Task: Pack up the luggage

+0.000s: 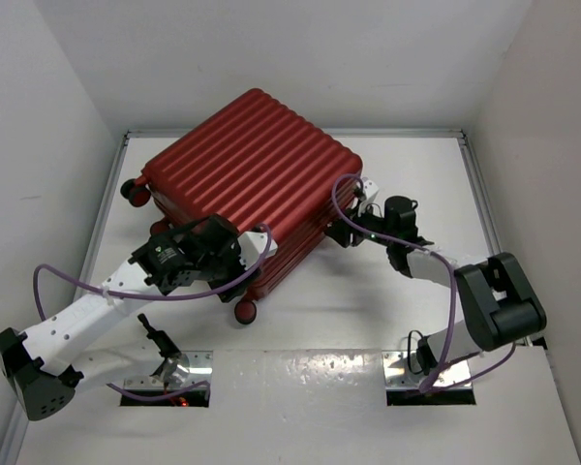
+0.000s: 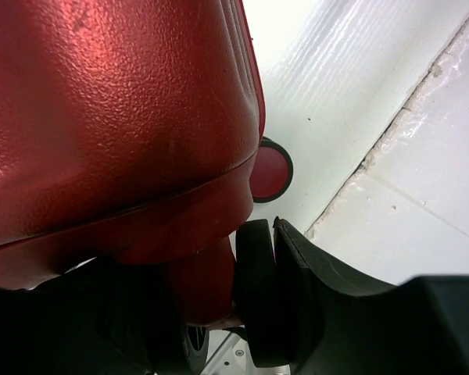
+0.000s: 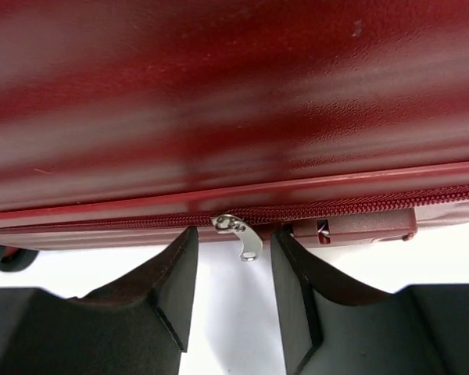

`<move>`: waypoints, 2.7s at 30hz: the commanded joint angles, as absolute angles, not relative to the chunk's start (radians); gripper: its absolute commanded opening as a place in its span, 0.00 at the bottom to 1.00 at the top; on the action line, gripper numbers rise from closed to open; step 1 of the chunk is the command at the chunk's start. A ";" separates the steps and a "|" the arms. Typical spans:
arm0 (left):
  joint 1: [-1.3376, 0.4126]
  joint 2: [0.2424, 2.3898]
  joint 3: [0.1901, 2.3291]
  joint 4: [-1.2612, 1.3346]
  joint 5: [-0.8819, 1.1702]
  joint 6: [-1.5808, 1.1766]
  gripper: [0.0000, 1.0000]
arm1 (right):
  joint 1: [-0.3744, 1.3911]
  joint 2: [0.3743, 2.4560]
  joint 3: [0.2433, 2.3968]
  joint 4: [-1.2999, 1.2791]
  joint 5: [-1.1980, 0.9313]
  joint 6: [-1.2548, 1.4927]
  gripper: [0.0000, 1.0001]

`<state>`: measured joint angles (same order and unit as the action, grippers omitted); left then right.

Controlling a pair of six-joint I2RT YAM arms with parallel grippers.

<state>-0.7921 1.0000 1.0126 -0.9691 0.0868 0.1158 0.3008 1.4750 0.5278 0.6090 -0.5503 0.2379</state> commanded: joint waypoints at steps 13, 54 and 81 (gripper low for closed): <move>-0.825 0.991 1.103 -0.914 0.236 0.299 0.00 | 0.336 1.514 0.554 0.750 -0.528 0.256 0.00; -0.447 1.123 1.020 -0.861 -0.144 0.368 0.00 | 0.161 1.752 0.810 0.776 -0.048 0.063 0.00; -0.069 1.799 1.598 -0.836 0.067 0.184 0.00 | 0.020 2.658 1.958 0.878 -0.291 0.287 0.00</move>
